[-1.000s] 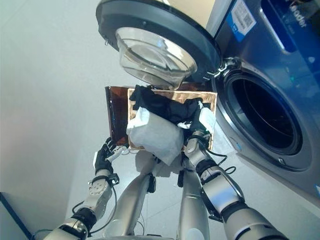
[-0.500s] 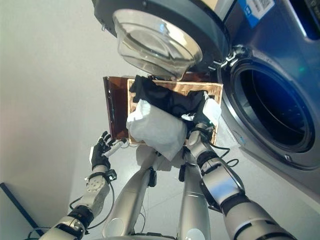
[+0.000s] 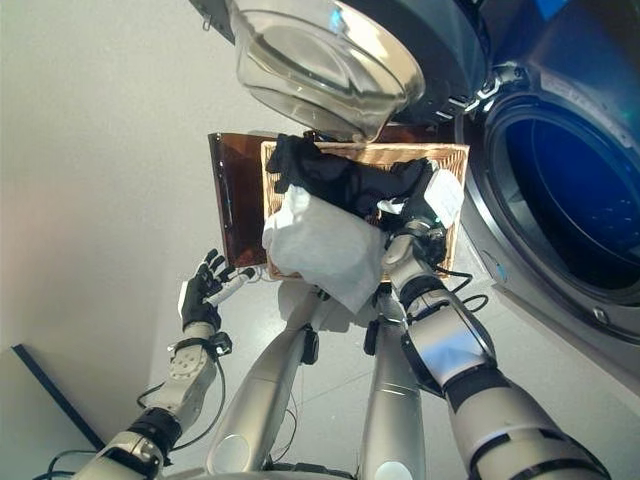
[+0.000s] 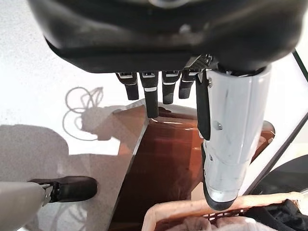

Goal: Pick up the clothes and place them into the washing machine

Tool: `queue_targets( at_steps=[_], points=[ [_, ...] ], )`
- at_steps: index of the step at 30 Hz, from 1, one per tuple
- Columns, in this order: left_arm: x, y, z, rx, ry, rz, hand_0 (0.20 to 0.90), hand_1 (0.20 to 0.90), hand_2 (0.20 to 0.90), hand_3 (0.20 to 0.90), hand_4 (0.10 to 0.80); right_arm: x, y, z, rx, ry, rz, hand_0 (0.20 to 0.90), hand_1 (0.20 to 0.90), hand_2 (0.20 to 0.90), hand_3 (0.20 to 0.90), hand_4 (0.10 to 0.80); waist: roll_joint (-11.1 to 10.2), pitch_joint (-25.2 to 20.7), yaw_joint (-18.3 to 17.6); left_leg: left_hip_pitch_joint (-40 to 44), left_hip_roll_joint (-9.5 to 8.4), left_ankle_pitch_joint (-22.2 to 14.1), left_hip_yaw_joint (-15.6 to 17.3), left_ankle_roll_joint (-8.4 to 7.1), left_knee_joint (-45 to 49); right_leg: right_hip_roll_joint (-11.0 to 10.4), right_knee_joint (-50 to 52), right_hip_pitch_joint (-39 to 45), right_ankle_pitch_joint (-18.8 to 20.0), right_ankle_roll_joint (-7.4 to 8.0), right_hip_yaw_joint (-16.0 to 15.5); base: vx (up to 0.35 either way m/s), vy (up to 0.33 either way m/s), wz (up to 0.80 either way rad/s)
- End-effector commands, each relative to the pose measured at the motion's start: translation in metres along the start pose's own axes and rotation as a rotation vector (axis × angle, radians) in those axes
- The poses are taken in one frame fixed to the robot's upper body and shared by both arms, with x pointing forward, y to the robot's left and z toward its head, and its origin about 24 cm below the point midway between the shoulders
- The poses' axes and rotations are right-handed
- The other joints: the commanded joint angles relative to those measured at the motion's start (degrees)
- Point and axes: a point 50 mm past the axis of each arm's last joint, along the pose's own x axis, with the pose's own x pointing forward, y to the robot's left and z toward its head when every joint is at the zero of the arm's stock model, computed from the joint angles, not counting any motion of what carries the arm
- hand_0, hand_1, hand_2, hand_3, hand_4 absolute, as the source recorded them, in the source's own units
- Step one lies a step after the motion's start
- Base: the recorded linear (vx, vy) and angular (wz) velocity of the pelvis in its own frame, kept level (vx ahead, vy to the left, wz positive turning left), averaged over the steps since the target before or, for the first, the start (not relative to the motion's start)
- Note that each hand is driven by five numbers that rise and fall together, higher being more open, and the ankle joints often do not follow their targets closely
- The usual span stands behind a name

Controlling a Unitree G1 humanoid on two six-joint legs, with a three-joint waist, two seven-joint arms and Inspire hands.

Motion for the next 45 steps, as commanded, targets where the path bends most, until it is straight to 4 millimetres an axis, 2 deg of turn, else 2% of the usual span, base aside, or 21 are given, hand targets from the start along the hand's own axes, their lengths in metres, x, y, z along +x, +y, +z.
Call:
queue_targets(
  at_steps=[1, 2, 9, 22, 23, 26, 27, 29, 32, 33, 36, 40, 41, 45],
  points=[
    [-0.006, 0.008, 0.004, -0.010, -0.036, -0.013, 0.900, 0.900, 0.900, 0.900, 0.800, 0.012, -0.013, -0.001, -0.018, 0.021, 0.018, 0.472, 0.472, 0.472, 0.472, 0.494, 1.57, -0.82, 0.18, -4.79, -0.60, -5.18, 2.61, -4.07, 5.83, -0.59, -6.92, 0.15, 5.51, 1.58, 0.34, 0.000, 0.000, 0.00],
    [-0.005, 0.008, 0.007, -0.009, -0.046, -0.016, 0.900, 0.900, 0.900, 0.900, 0.800, 0.013, -0.013, 0.001, -0.011, 0.017, 0.023, 0.203, 0.203, 0.203, 0.203, 0.302, 1.63, -0.64, 0.20, -5.20, -0.64, -5.13, 2.62, -4.10, 5.92, -0.57, -6.87, -0.23, 5.49, 1.56, 0.41, 0.000, 0.000, 0.00],
    [-0.002, 0.007, 0.013, -0.015, -0.067, -0.025, 0.900, 0.900, 0.900, 0.900, 0.800, 0.015, -0.014, 0.011, 0.011, 0.002, 0.027, 0.200, 0.200, 0.200, 0.200, 0.300, 1.94, -0.12, 0.12, -6.29, -0.56, -4.80, 2.66, -4.15, 6.02, -0.50, -6.08, -1.69, 5.51, 1.48, 0.54, -0.010, -0.002, -0.01],
    [-0.002, 0.010, 0.009, -0.003, -0.049, -0.012, 0.900, 0.900, 0.900, 0.900, 0.800, 0.012, -0.010, 0.006, 0.029, 0.014, 0.046, 0.200, 0.200, 0.200, 0.200, 0.300, 1.78, -1.34, 0.11, -5.83, -0.49, -4.96, 2.85, -4.18, 5.73, -0.50, -6.35, -1.25, 5.47, 1.65, 0.57, -0.004, 0.000, 0.00],
    [-0.002, 0.010, 0.008, -0.003, -0.045, -0.007, 0.900, 0.900, 0.900, 0.900, 0.800, 0.011, -0.009, 0.007, 0.037, 0.009, 0.050, 0.200, 0.200, 0.200, 0.200, 0.300, 1.51, -1.73, 0.08, -6.64, -0.41, -3.93, 3.32, -3.79, 5.78, -0.47, -6.73, -1.86, 6.73, 1.25, 0.31, -0.051, 0.003, -0.01],
    [-0.002, 0.013, 0.006, 0.001, -0.036, 0.006, 0.900, 0.900, 0.900, 0.900, 0.800, 0.009, -0.006, 0.007, 0.067, 0.001, 0.055, 0.200, 0.200, 0.200, 0.200, 0.300, 1.18, -2.01, -0.13, -5.28, -0.40, -5.14, 3.00, -4.12, 5.61, -0.36, -6.73, -0.53, 5.50, 1.74, 0.50, 0.038, 0.003, -0.02],
    [-0.002, 0.014, 0.006, -0.001, -0.036, 0.013, 0.900, 0.900, 0.900, 0.900, 0.800, 0.008, -0.005, 0.007, 0.085, 0.000, 0.055, 0.200, 0.200, 0.200, 0.200, 0.300, 1.03, -2.02, -0.27, -6.01, -0.24, -3.99, 3.46, -3.79, 5.66, -0.33, -7.01, -1.11, 6.66, 1.31, 0.19, -0.042, 0.001, -0.04],
    [-0.002, 0.016, 0.003, -0.002, -0.021, 0.030, 0.900, 0.900, 0.900, 0.900, 0.800, 0.003, 0.000, 0.007, 0.140, -0.001, 0.065, 0.200, 0.200, 0.200, 0.200, 0.300, 0.55, -2.26, -0.64, -4.48, -0.26, -5.28, 3.05, -4.17, 5.54, -0.16, -7.33, 0.49, 5.48, 1.76, 0.40, 0.052, -0.003, -0.01],
    [-0.002, 0.018, -0.002, -0.001, 0.002, 0.058, 0.900, 0.900, 0.900, 0.900, 0.800, -0.005, 0.006, 0.001, 0.243, 0.009, 0.074, 0.200, 0.200, 0.200, 0.200, 0.300, -0.33, -2.62, -1.48, -4.39, 0.02, -4.39, 3.53, -3.82, 5.60, -0.10, -8.06, 0.82, 6.61, 1.38, -0.01, -0.003, -0.011, 0.00],
    [-0.002, 0.019, -0.003, 0.000, 0.004, 0.058, 0.900, 0.900, 0.900, 0.900, 0.800, -0.005, 0.006, 0.000, 0.242, 0.011, 0.075, 0.200, 0.200, 0.200, 0.200, 0.300, -0.29, -2.64, -1.46, -3.51, -0.06, -5.55, 3.10, -4.18, 5.56, -0.06, -7.85, 1.59, 5.44, 1.80, 0.24, 0.113, -0.018, 0.01],
    [-0.003, 0.022, -0.010, -0.012, 0.034, 0.099, 0.900, 0.900, 0.900, 0.900, 0.800, -0.015, 0.007, -0.008, 0.390, 0.007, 0.072, 0.200, 0.200, 0.200, 0.200, 0.300, -1.45, -3.42, -2.66, -1.88, 0.30, -5.97, 3.23, -4.17, 5.51, 0.04, -8.09, 3.35, 5.09, 1.89, -0.01, 0.069, -0.023, 0.00],
    [-0.008, 0.026, -0.018, -0.019, 0.063, 0.130, 0.900, 0.900, 0.900, 0.900, 0.800, -0.036, 0.010, -0.016, 0.502, -0.029, 0.089, 0.200, 0.200, 0.200, 0.200, 0.300, -2.47, -4.11, -3.87, 0.16, 0.44, -6.27, 3.15, -4.16, 5.24, 0.17, -8.50, 5.45, 4.81, 1.98, -0.11, 0.031, -0.022, -0.01],
    [-0.009, 0.026, -0.018, -0.018, 0.063, 0.130, 0.900, 0.900, 0.900, 0.900, 0.800, -0.037, 0.010, -0.017, 0.502, -0.028, 0.089, 0.200, 0.200, 0.200, 0.200, 0.300, -2.46, -4.12, -3.86, 0.20, 0.44, -6.26, 3.14, -4.16, 5.22, 0.17, -8.52, 5.50, 4.82, 1.98, -0.11, 0.032, -0.027, 0.00],
    [-0.013, 0.029, -0.024, -0.039, 0.076, 0.157, 0.900, 0.900, 0.900, 0.900, 0.800, -0.060, 0.008, -0.034, 0.633, -0.021, 0.100, 0.200, 0.200, 0.200, 0.200, 0.300, -3.30, -4.89, -4.67, 2.93, 0.69, -6.36, 2.92, -4.18, 4.77, 0.14, -9.55, 8.64, 4.51, 2.04, -0.54, 0.053, -0.048, -0.01]
  ],
)
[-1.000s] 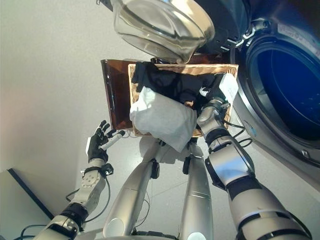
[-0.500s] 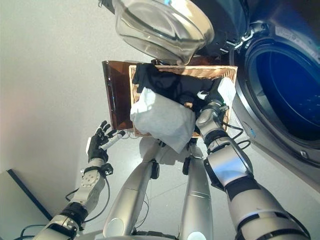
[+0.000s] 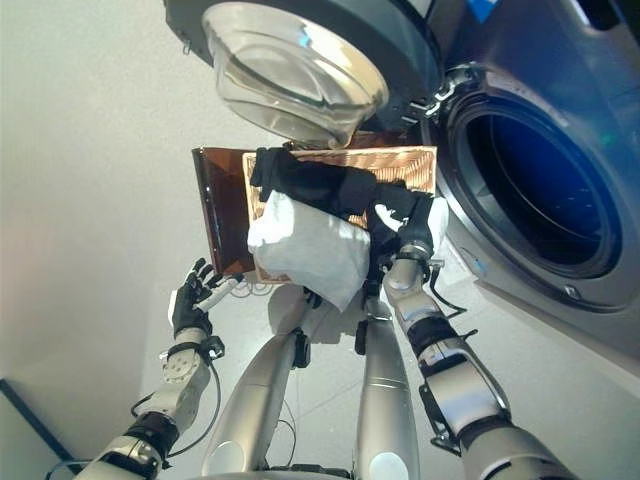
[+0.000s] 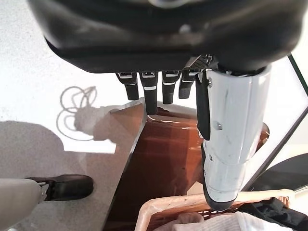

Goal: Pick up the clothes and place them into the washing machine

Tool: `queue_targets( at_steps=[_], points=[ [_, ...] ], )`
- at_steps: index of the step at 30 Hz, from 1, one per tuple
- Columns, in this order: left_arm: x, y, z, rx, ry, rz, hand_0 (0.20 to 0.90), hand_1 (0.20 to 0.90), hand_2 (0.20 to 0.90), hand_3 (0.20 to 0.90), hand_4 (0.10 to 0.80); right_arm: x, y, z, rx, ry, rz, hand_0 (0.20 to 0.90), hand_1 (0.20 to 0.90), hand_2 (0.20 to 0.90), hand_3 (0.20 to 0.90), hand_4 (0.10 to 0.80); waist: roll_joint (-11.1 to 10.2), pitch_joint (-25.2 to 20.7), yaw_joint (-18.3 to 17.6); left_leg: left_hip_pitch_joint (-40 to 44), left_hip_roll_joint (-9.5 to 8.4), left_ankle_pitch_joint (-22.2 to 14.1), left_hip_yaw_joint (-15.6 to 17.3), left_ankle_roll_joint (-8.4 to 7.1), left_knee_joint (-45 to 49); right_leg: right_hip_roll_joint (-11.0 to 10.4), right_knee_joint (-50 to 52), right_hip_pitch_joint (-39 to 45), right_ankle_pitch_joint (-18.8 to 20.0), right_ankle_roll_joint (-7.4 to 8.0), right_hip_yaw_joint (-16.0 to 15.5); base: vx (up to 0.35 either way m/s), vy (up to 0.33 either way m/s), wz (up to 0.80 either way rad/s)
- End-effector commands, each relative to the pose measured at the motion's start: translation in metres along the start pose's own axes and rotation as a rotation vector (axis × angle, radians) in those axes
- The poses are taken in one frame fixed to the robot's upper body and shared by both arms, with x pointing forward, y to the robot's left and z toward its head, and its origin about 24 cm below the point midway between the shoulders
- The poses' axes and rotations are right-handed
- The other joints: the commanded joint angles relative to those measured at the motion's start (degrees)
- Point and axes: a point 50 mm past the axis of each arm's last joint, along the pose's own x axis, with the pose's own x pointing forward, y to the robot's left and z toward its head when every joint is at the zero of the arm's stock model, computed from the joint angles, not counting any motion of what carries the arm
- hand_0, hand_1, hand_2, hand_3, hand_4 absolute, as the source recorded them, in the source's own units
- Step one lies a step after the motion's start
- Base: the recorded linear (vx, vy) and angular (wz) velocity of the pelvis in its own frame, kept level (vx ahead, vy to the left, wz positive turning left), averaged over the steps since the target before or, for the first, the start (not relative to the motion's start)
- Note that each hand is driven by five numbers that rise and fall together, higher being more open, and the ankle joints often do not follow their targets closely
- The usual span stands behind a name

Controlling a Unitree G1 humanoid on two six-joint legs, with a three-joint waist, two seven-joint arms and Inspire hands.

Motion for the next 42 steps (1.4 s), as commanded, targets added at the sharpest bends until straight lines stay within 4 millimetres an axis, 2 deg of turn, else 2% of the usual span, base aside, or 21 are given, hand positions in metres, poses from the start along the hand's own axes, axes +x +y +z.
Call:
queue_targets(
  at_steps=[1, 6, 7, 14, 15, 16, 17, 18, 22, 24, 27, 28, 30, 32, 33, 42],
  points=[
    [-0.009, 0.010, -0.013, -0.013, 0.012, 0.049, 0.900, 0.900, 0.900, 0.900, 0.800, -0.016, -0.003, 0.002, 0.186, -0.071, -0.002, 0.200, 0.200, 0.200, 0.200, 0.300, -1.46, -4.22, 0.50, 1.48, 0.32, -5.79, 1.86, -4.42, 2.24, 0.01, -9.70, 6.07, 3.66, 1.97, -0.87, 0.054, -0.028, -0.02],
    [-0.010, 0.011, -0.016, -0.021, 0.023, 0.048, 0.900, 0.900, 0.900, 0.900, 0.800, -0.025, -0.012, -0.008, 0.270, -0.042, -0.002, 0.200, 0.200, 0.200, 0.200, 0.300, -1.66, -5.00, 0.23, 3.36, 0.45, -5.95, 1.80, -4.33, 1.81, 0.14, -10.30, 8.10, 3.38, 1.96, -0.93, 0.036, -0.022, -0.02],
    [-0.011, 0.011, -0.018, -0.026, 0.030, 0.048, 0.900, 0.900, 0.900, 0.900, 0.800, -0.028, -0.016, -0.015, 0.314, -0.015, -0.008, 0.200, 0.200, 0.200, 0.200, 0.300, -1.80, -5.29, 0.08, 4.14, 0.48, -6.02, 1.74, -4.34, 1.73, 0.20, -10.41, 8.82, 3.26, 1.90, -0.97, 0.034, -0.036, 0.01],
    [-0.015, 0.014, -0.027, -0.043, 0.076, 0.053, 0.900, 0.900, 0.900, 0.900, 0.800, -0.032, -0.035, -0.023, 0.602, 0.039, -0.090, 0.200, 0.200, 0.200, 0.200, 0.300, -1.92, -6.30, -0.40, 6.19, 0.52, -6.31, 1.72, -4.39, 1.20, 0.41, -10.73, 10.75, 2.66, 1.78, -0.97, 0.022, -0.014, -0.01],
    [-0.015, 0.014, -0.027, -0.043, 0.076, 0.053, 0.900, 0.900, 0.900, 0.900, 0.800, -0.032, -0.035, -0.023, 0.602, 0.039, -0.090, 0.200, 0.200, 0.200, 0.200, 0.300, -1.92, -6.30, -0.40, 6.19, 0.52, -6.31, 1.72, -4.39, 1.20, 0.41, -10.73, 10.75, 2.66, 1.78, -0.97, 0.039, -0.005, -0.07],
    [-0.016, 0.015, -0.031, -0.050, 0.092, 0.057, 0.900, 0.900, 0.900, 0.900, 0.800, -0.032, -0.040, -0.023, 0.697, 0.040, -0.122, 0.200, 0.200, 0.200, 0.200, 0.300, -1.92, -6.71, -0.58, 6.69, 0.46, -6.47, 1.85, -4.40, 0.97, 0.51, -10.93, 11.21, 2.59, 1.83, -0.90, 0.025, -0.002, -0.03],
    [-0.017, 0.015, -0.031, -0.050, 0.092, 0.057, 0.900, 0.900, 0.900, 0.900, 0.800, -0.032, -0.041, -0.023, 0.698, 0.041, -0.121, 0.200, 0.200, 0.200, 0.200, 0.300, -1.93, -6.72, -0.56, 6.71, 0.46, -6.47, 1.85, -4.40, 0.96, 0.51, -10.94, 11.22, 2.59, 1.83, -0.90, -0.034, -0.007, -0.05],
    [-0.017, 0.015, -0.034, -0.053, 0.108, 0.057, 0.900, 0.900, 0.900, 0.900, 0.800, -0.032, -0.046, -0.024, 0.787, 0.043, -0.156, 0.200, 0.200, 0.200, 0.200, 0.300, -1.98, -7.06, -0.77, 6.07, 0.51, -5.37, 2.29, -4.11, 0.91, 0.47, -11.26, 10.62, 3.72, 1.47, -1.00, -0.052, -0.008, -0.03],
    [-0.019, 0.015, -0.037, -0.083, 0.128, 0.060, 0.900, 0.900, 0.900, 0.900, 0.800, -0.033, -0.054, -0.027, 0.991, 0.046, -0.211, 0.200, 0.200, 0.200, 0.200, 0.300, -1.92, -7.45, -0.97, 6.21, 0.56, -5.49, 2.26, -4.12, 0.81, 0.51, -11.30, 10.69, 3.52, 1.45, -0.80, -0.006, 0.000, -0.02],
    [-0.019, 0.015, -0.038, -0.089, 0.133, 0.063, 0.900, 0.900, 0.900, 0.900, 0.800, -0.033, -0.054, -0.031, 1.027, 0.058, -0.226, 0.200, 0.200, 0.200, 0.200, 0.300, -1.89, -7.47, -1.02, 6.27, 0.55, -5.53, 2.29, -4.15, 0.78, 0.52, -11.31, 10.69, 3.48, 1.42, -0.75, 0.000, 0.000, 0.00],
    [-0.020, 0.013, -0.040, -0.108, 0.150, 0.062, 0.900, 0.900, 0.900, 0.900, 0.800, -0.036, -0.052, -0.040, 1.233, 0.094, -0.281, 0.200, 0.200, 0.200, 0.200, 0.300, -1.76, -7.51, -1.08, 6.30, 0.54, -5.64, 2.46, -4.20, 0.67, 0.59, -11.39, 10.58, 3.39, 1.36, -0.59, 0.003, 0.003, -0.01],
    [-0.020, 0.013, -0.040, -0.108, 0.150, 0.062, 0.900, 0.900, 0.900, 0.900, 0.800, -0.036, -0.052, -0.041, 1.234, 0.094, -0.281, 0.200, 0.200, 0.200, 0.200, 0.300, -1.77, -7.52, -1.07, 6.30, 0.54, -5.64, 2.47, -4.20, 0.66, 0.60, -11.39, 10.58, 3.39, 1.36, -0.58, 0.013, 0.012, -0.04],
    [-0.021, 0.011, -0.042, -0.121, 0.161, 0.060, 0.900, 0.900, 0.900, 0.900, 0.800, -0.039, -0.052, -0.051, 1.381, 0.122, -0.360, 0.200, 0.200, 0.200, 0.200, 0.300, -1.50, -7.62, -1.08, 6.40, 0.54, -5.70, 2.44, -4.22, 0.50, 0.65, -11.45, 10.65, 3.25, 1.34, -0.42, 0.000, 0.000, 0.00],
    [-0.022, 0.011, -0.044, -0.127, 0.168, 0.059, 0.900, 0.900, 0.900, 0.900, 0.800, -0.040, -0.052, -0.054, 1.413, 0.125, -0.375, 0.200, 0.200, 0.200, 0.200, 0.300, -1.41, -7.63, -1.06, 6.50, 0.52, -5.73, 2.49, -4.23, 0.44, 0.66, -11.55, 10.79, 3.24, 1.34, -0.38, 0.000, 0.000, 0.00],
    [-0.022, 0.011, -0.045, -0.134, 0.177, 0.060, 0.900, 0.900, 0.900, 0.900, 0.800, -0.042, -0.053, -0.060, 1.484, 0.133, -0.430, 0.200, 0.200, 0.200, 0.200, 0.300, -1.25, -7.74, -1.10, 6.63, 0.39, -5.88, 2.49, -4.21, 0.45, 0.69, -11.44, 10.82, 3.14, 1.34, -0.26, 0.018, 0.021, -0.04],
    [-0.021, 0.010, -0.044, -0.146, 0.173, 0.064, 0.900, 0.900, 0.900, 0.900, 0.800, -0.040, -0.065, -0.078, 1.536, 0.180, -0.614, 0.200, 0.200, 0.200, 0.200, 0.300, -0.46, -7.62, -1.10, 6.13, 0.16, -6.09, 2.73, -4.19, 0.52, 0.70, -11.29, 10.24, 3.21, 1.17, 0.24, -0.004, 0.006, -0.02]
  ],
)
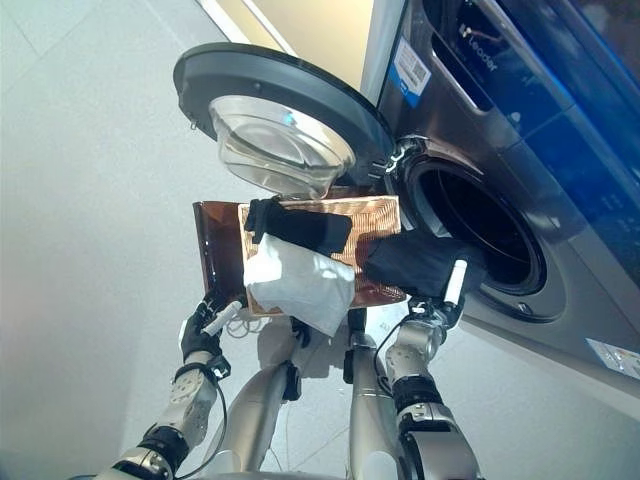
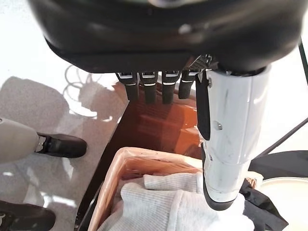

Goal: Pick up the clothes and place them into the washing machine

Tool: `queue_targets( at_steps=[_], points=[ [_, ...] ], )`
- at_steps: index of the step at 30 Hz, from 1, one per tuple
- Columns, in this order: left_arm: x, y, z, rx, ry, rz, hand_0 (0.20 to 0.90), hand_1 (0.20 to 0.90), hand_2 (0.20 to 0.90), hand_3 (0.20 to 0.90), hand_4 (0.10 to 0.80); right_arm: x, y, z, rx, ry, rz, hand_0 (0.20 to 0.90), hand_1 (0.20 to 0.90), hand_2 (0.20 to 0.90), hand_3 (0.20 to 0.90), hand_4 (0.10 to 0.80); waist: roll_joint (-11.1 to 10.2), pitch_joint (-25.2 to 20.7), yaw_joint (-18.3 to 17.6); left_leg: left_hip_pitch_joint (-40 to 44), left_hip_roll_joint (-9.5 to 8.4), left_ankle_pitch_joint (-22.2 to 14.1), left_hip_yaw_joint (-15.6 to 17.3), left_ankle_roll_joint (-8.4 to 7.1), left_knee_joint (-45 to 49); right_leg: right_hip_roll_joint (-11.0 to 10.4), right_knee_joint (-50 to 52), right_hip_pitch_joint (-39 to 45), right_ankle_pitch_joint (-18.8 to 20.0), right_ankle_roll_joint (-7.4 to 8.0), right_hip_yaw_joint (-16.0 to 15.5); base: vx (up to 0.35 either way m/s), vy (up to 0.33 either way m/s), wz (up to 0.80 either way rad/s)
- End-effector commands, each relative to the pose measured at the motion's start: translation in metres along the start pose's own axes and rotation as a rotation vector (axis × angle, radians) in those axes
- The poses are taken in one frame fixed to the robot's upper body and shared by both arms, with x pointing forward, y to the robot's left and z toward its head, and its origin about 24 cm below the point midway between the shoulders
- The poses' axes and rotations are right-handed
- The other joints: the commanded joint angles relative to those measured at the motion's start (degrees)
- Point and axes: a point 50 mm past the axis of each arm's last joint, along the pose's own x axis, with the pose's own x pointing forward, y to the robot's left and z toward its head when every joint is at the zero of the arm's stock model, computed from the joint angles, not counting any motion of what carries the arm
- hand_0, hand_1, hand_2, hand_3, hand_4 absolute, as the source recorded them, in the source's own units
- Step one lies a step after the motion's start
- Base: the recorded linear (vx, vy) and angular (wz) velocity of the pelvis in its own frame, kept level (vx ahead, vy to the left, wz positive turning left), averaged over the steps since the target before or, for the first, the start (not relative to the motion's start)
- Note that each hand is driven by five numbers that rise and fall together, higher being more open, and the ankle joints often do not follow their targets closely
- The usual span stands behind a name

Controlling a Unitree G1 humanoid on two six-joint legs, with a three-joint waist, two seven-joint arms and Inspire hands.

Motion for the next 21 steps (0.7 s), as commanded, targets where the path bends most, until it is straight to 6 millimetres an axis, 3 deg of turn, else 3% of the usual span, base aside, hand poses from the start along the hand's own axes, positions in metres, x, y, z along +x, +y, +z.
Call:
queue_targets(
  at_steps=[1, 7, 8, 14, 15, 17, 20, 21],
  points=[
    [-0.003, 0.010, -0.004, -0.026, -0.012, 0.044, 0.900, 0.900, 0.900, 0.900, 0.800, 0.009, 0.009, 0.033, 0.107, -0.180, 0.036, 0.200, 0.200, 0.200, 0.200, 0.300, 1.68, -1.86, -0.04, -1.15, -0.54, -4.96, 0.72, -4.14, 3.40, -0.46, -8.57, 4.09, 3.52, 1.15, -1.29, 0.000, 0.000, 0.00],
    [-0.005, 0.010, -0.005, -0.017, -0.010, 0.031, 0.900, 0.900, 0.900, 0.900, 0.800, 0.021, 0.019, 0.052, 0.181, -0.257, -0.023, 0.200, 0.200, 0.200, 0.200, 0.300, 2.86, -1.83, 0.44, -1.16, -0.77, -4.69, 0.74, -4.19, 2.97, -0.51, -8.45, 3.85, 3.38, 1.15, -1.07, 0.000, 0.000, 0.00],
    [-0.006, 0.012, -0.007, -0.012, -0.003, 0.031, 0.900, 0.900, 0.900, 0.900, 0.800, 0.028, 0.026, 0.065, 0.207, -0.303, -0.049, 0.200, 0.200, 0.200, 0.200, 0.300, 3.48, -2.05, 0.60, -1.07, -0.87, -4.59, 0.71, -4.22, 2.64, -0.57, -8.36, 3.77, 3.24, 1.18, -0.97, 0.000, 0.000, 0.00],
    [-0.008, 0.017, -0.012, 0.018, 0.020, 0.020, 0.900, 0.900, 0.900, 0.900, 0.800, 0.045, 0.055, 0.101, 0.229, -0.387, -0.073, 0.200, 0.200, 0.200, 0.200, 0.300, 4.70, -2.83, 1.37, -1.10, -1.03, -4.48, 0.72, -4.17, 2.11, -0.63, -8.52, 3.47, 3.27, 1.29, -0.66, 0.003, 0.004, -0.01],
    [-0.009, 0.019, -0.013, 0.029, 0.026, 0.016, 0.900, 0.900, 0.900, 0.900, 0.800, 0.050, 0.073, 0.115, 0.216, -0.412, -0.048, 0.200, 0.200, 0.200, 0.200, 0.300, 4.91, -3.19, 1.74, -1.17, -1.12, -4.47, 0.76, -4.20, 2.16, -0.63, -8.43, 3.32, 3.31, 1.31, -0.65, 0.000, 0.000, 0.00],
    [-0.008, 0.020, -0.014, 0.038, 0.031, 0.015, 0.900, 0.900, 0.900, 0.900, 0.800, 0.051, 0.082, 0.123, 0.205, -0.423, -0.035, 0.200, 0.200, 0.200, 0.200, 0.300, 5.09, -3.35, 1.92, -1.27, -1.11, -4.48, 0.81, -4.18, 2.13, -0.57, -8.35, 3.07, 3.34, 1.27, -0.57, 0.000, 0.000, 0.00],
    [-0.009, 0.025, -0.014, 0.058, 0.035, 0.007, 0.900, 0.900, 0.900, 0.900, 0.800, 0.053, 0.121, 0.150, 0.177, -0.470, 0.043, 0.200, 0.200, 0.200, 0.200, 0.300, 5.47, -3.75, 2.43, -1.67, -1.13, -4.38, 0.98, -4.30, 1.97, -0.58, -8.55, 2.51, 3.55, 1.31, -0.44, 0.000, 0.000, 0.00],
    [-0.009, 0.024, -0.014, 0.057, 0.034, 0.006, 0.900, 0.900, 0.900, 0.900, 0.800, 0.053, 0.122, 0.150, 0.177, -0.471, 0.044, 0.200, 0.200, 0.200, 0.200, 0.300, 5.54, -3.72, 2.45, -1.71, -1.12, -4.36, 0.99, -4.30, 1.96, -0.57, -8.55, 2.46, 3.57, 1.31, -0.43, 0.000, 0.000, 0.00]
  ],
)
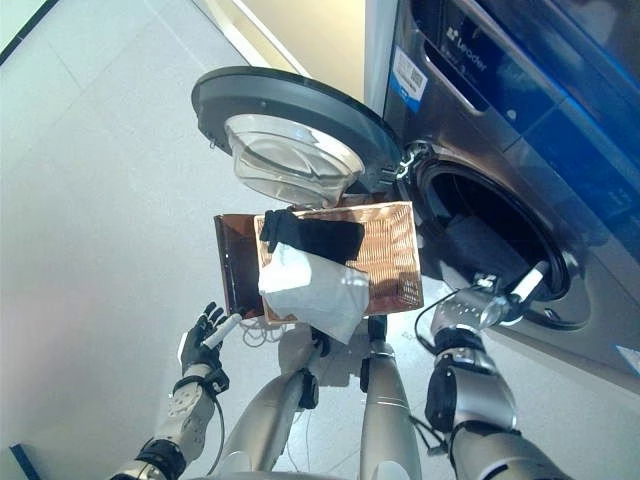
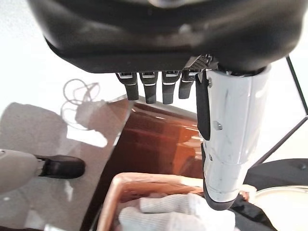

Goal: Pick up the clothes and place them into the washing machine

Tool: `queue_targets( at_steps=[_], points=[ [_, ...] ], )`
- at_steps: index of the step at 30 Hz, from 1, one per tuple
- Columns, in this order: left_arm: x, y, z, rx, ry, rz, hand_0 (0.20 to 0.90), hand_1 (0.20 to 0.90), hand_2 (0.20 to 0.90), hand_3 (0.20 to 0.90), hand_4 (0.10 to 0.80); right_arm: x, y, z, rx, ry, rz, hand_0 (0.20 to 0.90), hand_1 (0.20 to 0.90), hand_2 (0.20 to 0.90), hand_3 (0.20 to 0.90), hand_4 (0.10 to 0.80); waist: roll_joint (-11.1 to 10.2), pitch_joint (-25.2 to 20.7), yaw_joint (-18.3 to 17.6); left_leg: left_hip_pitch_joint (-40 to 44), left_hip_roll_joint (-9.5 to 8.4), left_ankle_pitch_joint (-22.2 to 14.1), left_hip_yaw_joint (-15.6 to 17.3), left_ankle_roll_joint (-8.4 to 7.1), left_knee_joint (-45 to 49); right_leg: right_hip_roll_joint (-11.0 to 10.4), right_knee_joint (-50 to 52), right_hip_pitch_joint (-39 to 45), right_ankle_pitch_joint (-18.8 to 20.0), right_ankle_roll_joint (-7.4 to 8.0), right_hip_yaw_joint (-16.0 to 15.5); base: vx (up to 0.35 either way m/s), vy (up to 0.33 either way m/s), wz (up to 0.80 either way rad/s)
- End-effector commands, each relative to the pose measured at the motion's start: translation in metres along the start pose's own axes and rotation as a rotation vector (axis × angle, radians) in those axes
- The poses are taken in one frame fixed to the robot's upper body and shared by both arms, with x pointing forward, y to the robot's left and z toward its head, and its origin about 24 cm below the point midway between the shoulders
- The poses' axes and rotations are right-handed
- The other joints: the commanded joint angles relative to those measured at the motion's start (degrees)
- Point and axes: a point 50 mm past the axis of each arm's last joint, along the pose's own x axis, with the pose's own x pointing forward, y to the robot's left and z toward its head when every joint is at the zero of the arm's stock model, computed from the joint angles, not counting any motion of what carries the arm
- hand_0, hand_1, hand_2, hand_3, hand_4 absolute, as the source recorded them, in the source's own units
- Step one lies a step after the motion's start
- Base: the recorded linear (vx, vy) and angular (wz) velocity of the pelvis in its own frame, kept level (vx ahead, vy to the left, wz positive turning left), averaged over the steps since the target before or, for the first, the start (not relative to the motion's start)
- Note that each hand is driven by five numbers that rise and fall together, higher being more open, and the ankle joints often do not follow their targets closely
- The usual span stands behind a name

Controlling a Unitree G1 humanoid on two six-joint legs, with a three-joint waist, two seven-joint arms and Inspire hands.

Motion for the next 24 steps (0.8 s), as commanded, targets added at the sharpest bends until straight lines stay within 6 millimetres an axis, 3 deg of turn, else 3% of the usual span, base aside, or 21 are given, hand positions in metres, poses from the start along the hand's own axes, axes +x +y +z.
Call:
queue_targets(
  at_steps=[1, 3, 11, 16, 24],
  points=[
    [0.001, 0.015, 0.005, 0.036, -0.030, 0.021, 0.900, 0.900, 0.900, 0.900, 0.800, 0.000, 0.093, 0.067, -0.001, -0.240, 0.326, 0.200, 0.200, 0.200, 0.200, 0.300, 0.95, -0.78, 0.42, -1.52, -0.96, -4.24, 0.21, -4.35, 2.64, -0.65, -9.05, 3.55, 3.75, 1.24, -1.44, 0.000, 0.000, 0.00],
    [0.001, 0.015, 0.005, 0.045, -0.027, 0.013, 0.900, 0.900, 0.900, 0.900, 0.800, -0.007, 0.114, 0.071, 0.004, -0.253, 0.375, 0.200, 0.200, 0.200, 0.200, 0.300, 1.37, -0.68, 0.78, -1.63, -0.95, -3.84, 0.25, -4.46, 2.01, -0.64, -9.04, 3.22, 3.75, 1.26, -1.35, 0.000, 0.000, 0.00],
    [-0.001, 0.014, 0.006, 0.056, -0.035, -0.016, 0.900, 0.900, 0.900, 0.900, 0.800, -0.026, 0.162, 0.080, -0.042, -0.286, 0.482, 0.200, 0.200, 0.200, 0.200, 0.300, 2.59, -0.17, 1.57, -2.87, -1.06, -2.91, 0.29, -4.58, 1.41, -0.53, -7.53, 0.80, 3.46, 0.95, -0.94, -0.001, -0.002, 0.01],
    [0.000, 0.008, 0.011, 0.054, -0.058, -0.040, 0.900, 0.900, 0.900, 0.900, 0.800, -0.034, 0.176, 0.076, -0.077, -0.289, 0.490, 0.200, 0.200, 0.200, 0.200, 0.300, 3.01, -0.20, 1.85, -3.55, -0.98, -2.48, 0.29, -4.73, 1.05, -0.54, -6.98, -0.28, 3.42, 0.85, -0.96, 0.000, -0.003, 0.01],
    [-0.002, 0.008, 0.014, 0.057, -0.075, -0.065, 0.900, 0.900, 0.900, 0.900, 0.800, -0.059, 0.214, 0.075, -0.126, -0.293, 0.613, 0.200, 0.200, 0.200, 0.200, 0.300, 3.03, -1.27, 2.49, -3.52, -0.94, -2.45, 0.26, -4.85, 0.85, -0.59, -6.33, -0.67, 3.26, 0.79, -0.92, 0.010, -0.001, 0.01]
  ],
)
